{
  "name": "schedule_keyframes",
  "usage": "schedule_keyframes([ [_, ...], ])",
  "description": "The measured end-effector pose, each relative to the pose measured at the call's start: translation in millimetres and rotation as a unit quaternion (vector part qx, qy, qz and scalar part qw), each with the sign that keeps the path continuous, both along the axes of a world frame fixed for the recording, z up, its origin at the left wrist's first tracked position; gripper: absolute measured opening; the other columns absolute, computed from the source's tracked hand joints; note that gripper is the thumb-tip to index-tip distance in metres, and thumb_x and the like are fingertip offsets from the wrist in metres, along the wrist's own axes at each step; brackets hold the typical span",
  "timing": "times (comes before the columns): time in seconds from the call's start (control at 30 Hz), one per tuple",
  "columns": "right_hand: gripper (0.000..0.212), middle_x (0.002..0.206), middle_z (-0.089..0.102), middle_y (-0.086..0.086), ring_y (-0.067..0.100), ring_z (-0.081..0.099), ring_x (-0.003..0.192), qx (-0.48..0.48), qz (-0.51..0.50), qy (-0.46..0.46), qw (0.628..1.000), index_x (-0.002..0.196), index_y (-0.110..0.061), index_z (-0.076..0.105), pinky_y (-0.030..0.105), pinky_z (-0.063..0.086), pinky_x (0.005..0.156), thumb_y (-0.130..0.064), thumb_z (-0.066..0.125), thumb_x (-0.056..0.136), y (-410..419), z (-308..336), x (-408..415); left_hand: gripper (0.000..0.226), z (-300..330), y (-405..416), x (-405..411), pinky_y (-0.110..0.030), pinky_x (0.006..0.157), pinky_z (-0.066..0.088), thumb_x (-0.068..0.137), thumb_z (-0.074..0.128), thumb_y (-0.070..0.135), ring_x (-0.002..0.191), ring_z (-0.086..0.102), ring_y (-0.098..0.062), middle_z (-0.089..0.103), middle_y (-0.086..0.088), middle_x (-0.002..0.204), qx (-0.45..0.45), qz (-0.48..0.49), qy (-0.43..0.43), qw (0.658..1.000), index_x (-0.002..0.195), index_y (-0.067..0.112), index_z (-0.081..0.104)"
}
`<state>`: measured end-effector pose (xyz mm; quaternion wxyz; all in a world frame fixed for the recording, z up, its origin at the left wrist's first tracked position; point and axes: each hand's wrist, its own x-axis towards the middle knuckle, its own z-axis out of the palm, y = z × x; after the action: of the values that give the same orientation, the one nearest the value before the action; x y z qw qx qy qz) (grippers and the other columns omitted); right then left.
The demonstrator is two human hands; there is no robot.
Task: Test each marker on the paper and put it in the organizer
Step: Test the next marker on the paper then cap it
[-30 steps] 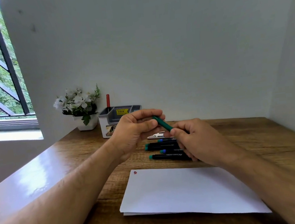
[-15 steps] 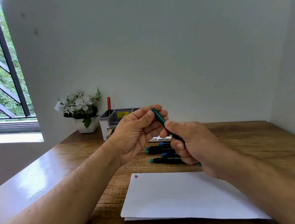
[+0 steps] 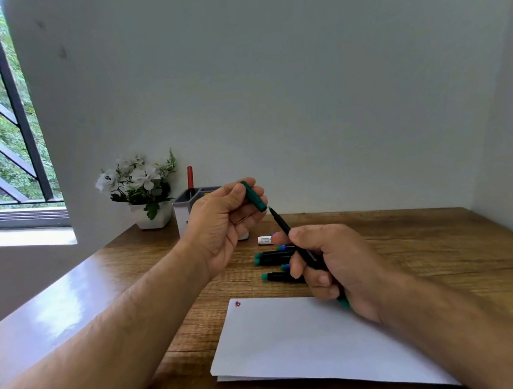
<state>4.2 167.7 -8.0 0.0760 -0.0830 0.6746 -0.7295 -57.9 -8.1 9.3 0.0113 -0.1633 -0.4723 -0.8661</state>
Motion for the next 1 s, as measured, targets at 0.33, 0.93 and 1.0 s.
schedule_keyframes([
  [0.33,0.031,0.083,0.077,0.014,0.015,0.054,0.035,-0.109,0.010,0.033,0.993,0.100,-0.013,0.068,0.020,0.041,0.032,-0.008,0.038,0.102,-12.2,0.7,7.3,0.021,-6.8,-12.7,-9.5,-0.031,0.062,0.057,0.094,0.051,0.013,0.067,0.069,-0.017,0.073,-0.007,0.080,-0.348,0.049,-0.127,0.928,0.095,0.008,0.072],
  [0.93,0.008,0.073,0.072,0.017,0.022,0.064,0.050,0.013,0.081,0.091,0.992,0.085,-0.014,0.072,0.029,0.054,0.047,-0.018,0.067,0.081,-21.6,-12.4,15.2,0.018,15.1,-29.8,5.6,-0.023,0.050,0.029,0.086,0.062,0.007,0.057,0.040,-0.010,0.050,0.000,0.071,-0.753,-0.133,-0.076,0.639,0.092,0.024,0.064],
  [1.0,0.011,0.073,0.073,0.016,0.021,0.065,0.052,0.041,0.088,0.081,0.992,0.081,-0.014,0.074,0.029,0.054,0.048,-0.020,0.068,0.075,-23.4,-13.7,15.7,0.021,17.9,-36.5,9.1,-0.023,0.049,0.027,0.082,0.074,0.013,0.056,0.039,-0.009,0.051,-0.001,0.074,-0.756,-0.175,-0.081,0.626,0.094,0.027,0.066],
])
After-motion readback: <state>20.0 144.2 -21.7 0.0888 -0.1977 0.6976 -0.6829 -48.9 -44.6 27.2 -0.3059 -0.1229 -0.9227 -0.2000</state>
